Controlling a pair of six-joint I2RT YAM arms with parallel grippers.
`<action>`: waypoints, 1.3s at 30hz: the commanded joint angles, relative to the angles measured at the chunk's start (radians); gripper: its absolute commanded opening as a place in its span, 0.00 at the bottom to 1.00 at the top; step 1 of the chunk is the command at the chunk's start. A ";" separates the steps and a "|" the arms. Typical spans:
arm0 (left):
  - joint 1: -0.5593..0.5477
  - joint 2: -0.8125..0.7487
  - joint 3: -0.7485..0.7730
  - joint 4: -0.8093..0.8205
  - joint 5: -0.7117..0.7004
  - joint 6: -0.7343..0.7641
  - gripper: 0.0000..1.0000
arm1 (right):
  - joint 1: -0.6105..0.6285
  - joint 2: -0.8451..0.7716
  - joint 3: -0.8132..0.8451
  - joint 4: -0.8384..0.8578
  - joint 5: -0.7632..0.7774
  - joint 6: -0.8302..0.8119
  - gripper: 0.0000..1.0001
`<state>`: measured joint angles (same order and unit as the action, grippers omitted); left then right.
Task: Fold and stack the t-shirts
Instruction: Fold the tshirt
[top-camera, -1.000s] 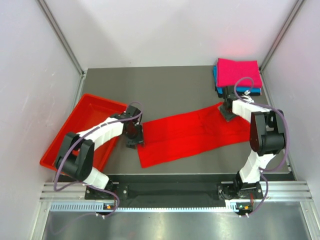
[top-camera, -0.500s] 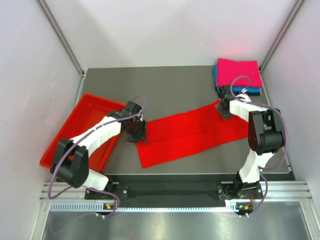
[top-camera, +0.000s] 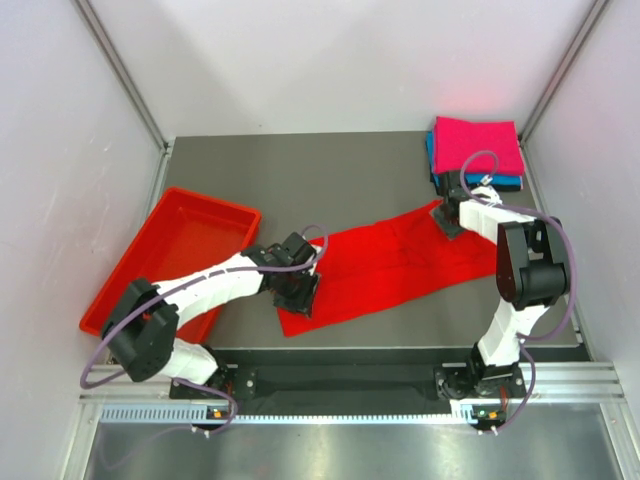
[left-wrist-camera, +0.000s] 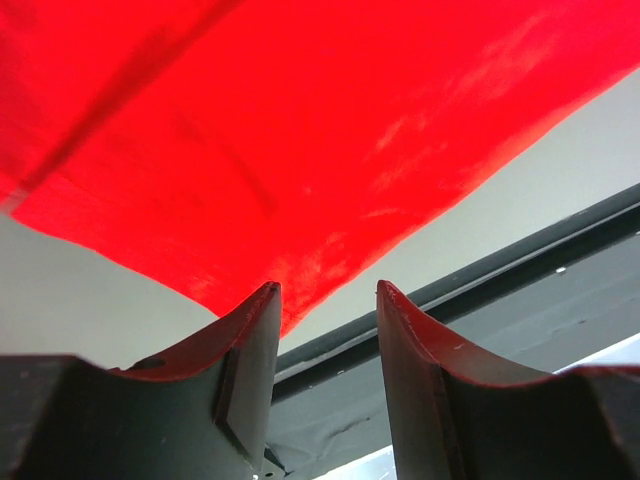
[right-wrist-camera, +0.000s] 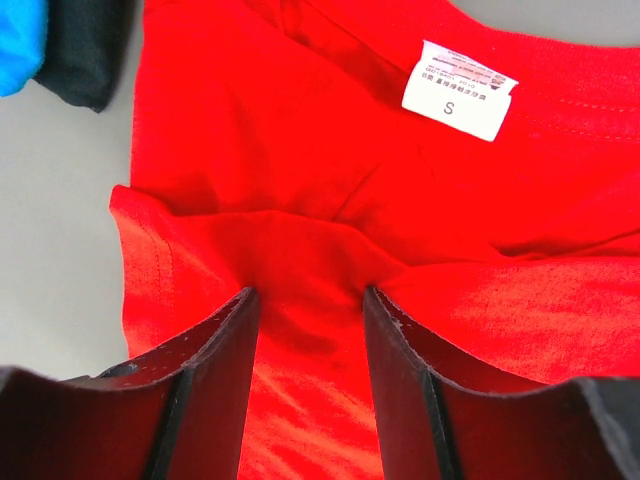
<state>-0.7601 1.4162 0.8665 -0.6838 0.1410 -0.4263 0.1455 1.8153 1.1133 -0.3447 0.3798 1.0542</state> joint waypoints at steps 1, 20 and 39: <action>-0.019 0.022 -0.040 0.052 -0.020 -0.048 0.47 | -0.003 0.027 -0.021 0.067 -0.055 -0.002 0.46; -0.036 -0.128 -0.296 0.142 0.086 -0.413 0.47 | 0.051 0.124 0.095 0.050 -0.085 -0.042 0.46; -0.051 -0.329 0.054 -0.158 -0.331 -0.424 0.53 | 0.192 0.294 0.267 0.050 -0.134 -0.005 0.46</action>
<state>-0.8143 1.0943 0.8986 -0.7513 -0.0700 -0.8646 0.2752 2.0205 1.3659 -0.2943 0.3714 1.0168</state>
